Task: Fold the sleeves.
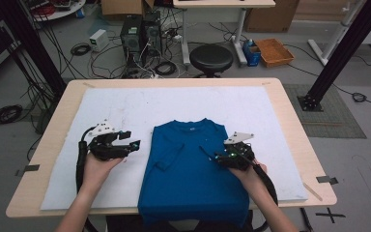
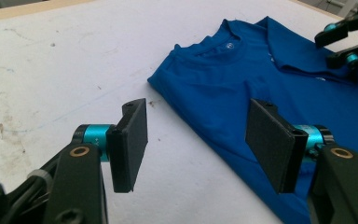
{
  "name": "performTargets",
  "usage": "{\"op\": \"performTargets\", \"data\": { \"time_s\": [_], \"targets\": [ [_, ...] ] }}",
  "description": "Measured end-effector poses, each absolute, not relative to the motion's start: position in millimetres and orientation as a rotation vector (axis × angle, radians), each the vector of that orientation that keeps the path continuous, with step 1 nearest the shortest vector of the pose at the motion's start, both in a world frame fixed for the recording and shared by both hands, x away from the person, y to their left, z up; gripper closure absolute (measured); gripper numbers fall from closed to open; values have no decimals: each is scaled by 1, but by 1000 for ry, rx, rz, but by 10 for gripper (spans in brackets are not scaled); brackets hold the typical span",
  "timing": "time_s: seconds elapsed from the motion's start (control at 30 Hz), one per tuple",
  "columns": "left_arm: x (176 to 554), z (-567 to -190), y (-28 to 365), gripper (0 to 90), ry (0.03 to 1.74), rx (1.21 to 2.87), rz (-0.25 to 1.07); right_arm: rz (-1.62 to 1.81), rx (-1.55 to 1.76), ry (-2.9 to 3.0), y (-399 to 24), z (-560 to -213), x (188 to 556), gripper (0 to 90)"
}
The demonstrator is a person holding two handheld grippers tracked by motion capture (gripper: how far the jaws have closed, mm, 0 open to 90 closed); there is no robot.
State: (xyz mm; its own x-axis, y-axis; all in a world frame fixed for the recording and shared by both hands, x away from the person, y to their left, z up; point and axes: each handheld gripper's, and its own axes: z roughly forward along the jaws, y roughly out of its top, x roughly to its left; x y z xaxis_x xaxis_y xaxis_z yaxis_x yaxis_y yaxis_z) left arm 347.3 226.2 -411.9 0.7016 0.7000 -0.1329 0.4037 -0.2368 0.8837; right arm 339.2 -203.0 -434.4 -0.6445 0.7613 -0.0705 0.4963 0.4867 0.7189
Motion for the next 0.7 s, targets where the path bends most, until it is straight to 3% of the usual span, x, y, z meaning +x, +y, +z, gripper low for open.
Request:
{"op": "performTargets", "data": {
  "time_s": [0.4, 0.7],
  "targets": [
    [360, -387, 213, 394, 810, 1846, 351, 1267, 1196, 2143, -245, -374, 372, 387],
    [363, -383, 209, 385, 797, 1845, 390, 1292, 1247, 2106, -269, -368, 377, 364]
  ]
}}
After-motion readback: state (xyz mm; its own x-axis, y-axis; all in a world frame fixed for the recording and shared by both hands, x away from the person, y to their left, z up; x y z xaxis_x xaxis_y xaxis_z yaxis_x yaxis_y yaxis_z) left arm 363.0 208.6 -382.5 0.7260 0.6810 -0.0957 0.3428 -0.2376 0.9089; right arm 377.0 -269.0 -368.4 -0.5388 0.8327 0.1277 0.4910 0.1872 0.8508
